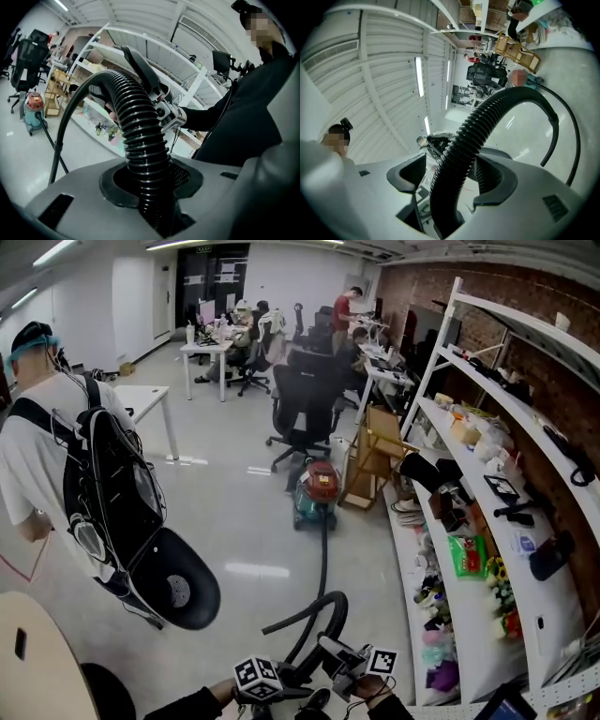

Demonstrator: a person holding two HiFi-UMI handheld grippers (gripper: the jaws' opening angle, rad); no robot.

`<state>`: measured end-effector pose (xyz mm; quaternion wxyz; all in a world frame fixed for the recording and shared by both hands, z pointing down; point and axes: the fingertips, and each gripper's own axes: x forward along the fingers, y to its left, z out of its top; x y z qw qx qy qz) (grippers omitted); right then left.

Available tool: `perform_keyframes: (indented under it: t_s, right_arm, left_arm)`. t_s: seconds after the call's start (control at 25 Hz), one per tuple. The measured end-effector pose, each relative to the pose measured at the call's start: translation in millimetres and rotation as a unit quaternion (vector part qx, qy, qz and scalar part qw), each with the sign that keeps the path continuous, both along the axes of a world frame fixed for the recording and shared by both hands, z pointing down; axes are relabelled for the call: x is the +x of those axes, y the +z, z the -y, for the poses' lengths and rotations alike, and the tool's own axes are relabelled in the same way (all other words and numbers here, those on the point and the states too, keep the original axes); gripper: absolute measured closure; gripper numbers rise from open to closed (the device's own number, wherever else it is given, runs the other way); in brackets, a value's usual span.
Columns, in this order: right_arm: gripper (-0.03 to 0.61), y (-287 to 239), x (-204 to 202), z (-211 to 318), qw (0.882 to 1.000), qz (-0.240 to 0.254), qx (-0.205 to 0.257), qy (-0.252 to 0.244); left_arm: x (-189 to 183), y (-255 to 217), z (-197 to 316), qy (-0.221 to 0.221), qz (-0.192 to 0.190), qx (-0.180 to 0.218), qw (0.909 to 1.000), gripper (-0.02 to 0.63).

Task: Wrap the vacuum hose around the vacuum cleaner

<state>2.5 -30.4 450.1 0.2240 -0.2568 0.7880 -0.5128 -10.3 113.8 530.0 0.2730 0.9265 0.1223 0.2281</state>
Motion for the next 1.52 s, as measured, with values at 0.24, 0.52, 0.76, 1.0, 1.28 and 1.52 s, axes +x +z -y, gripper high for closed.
perform_keyframes:
  t_s: [0.24,0.52,0.76,1.0,1.28,1.52]
  right_arm:
    - [0.27,35,81,11,0.998,-0.036,-0.023,-0.052]
    - [0.268,79,86,-45,0.941,-0.208,0.097,-0.247]
    - [0.268,89,61,-47,0.851,-0.312,0.24,-0.348]
    - [0.387,67,84,-11,0.884,-0.266,0.24,-0.301]
    - [0.388,45,148,58,0.979,-0.058,0.113,-0.159]
    - [0.388,61,192,123,0.998,-0.009,0.029,-0.051]
  left_arm:
    - [57,-2,72,-0.028,0.035,-0.123,0.9914,0.466]
    - [108,-32,169,-0.14,0.05,-0.264,0.9531,0.465]
    - [159,-65,210,-0.162,0.033,-0.26,0.9513,0.465]
    - [184,-76,245,-0.22,0.017,-0.236,0.9464,0.439]
    - [188,-43,258,-0.254,0.081,-0.123,0.9559,0.259]
    - [161,-20,232,-0.199,0.06,-0.047,0.977,0.26]
